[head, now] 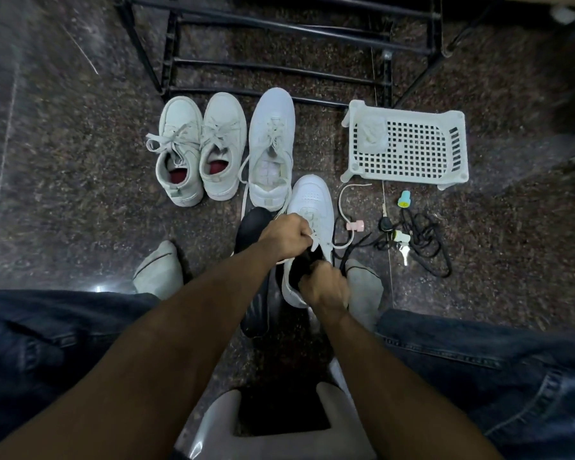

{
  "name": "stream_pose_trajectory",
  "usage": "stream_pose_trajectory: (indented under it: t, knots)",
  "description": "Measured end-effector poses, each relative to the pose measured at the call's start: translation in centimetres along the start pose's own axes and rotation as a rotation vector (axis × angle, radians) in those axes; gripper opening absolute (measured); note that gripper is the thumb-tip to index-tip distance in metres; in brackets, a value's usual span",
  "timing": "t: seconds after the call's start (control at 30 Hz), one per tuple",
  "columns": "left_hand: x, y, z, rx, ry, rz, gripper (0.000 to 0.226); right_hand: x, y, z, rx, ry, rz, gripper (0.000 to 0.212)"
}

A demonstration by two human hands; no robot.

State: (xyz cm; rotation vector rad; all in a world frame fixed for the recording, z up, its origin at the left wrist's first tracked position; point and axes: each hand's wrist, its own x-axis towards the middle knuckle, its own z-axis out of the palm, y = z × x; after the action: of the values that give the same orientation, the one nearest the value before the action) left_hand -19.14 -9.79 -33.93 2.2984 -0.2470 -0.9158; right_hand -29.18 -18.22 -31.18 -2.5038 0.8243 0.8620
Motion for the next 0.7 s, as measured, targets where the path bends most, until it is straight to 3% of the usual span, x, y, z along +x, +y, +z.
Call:
stream_pose_trajectory:
  t: [0.2,0.5,0.7]
  knots:
    - [-1.0,-0.6,0.8,-0.11,0.043,-0.06,0.021,1.9,-1.4,0.2,0.045,-0.234,0.175,0.044]
    - [-0.7,-1.0,1.0,-0.186,0.021,-0.105,0.018,3.1,-2.3,1.5,0.11,-0.243,0.34,0.065]
    - [-0.6,-1.0,1.1,-0.206,0.018,-0.112,0.019,3.3,-2.3,1.8,0.112,-0.273,0.354,0.057]
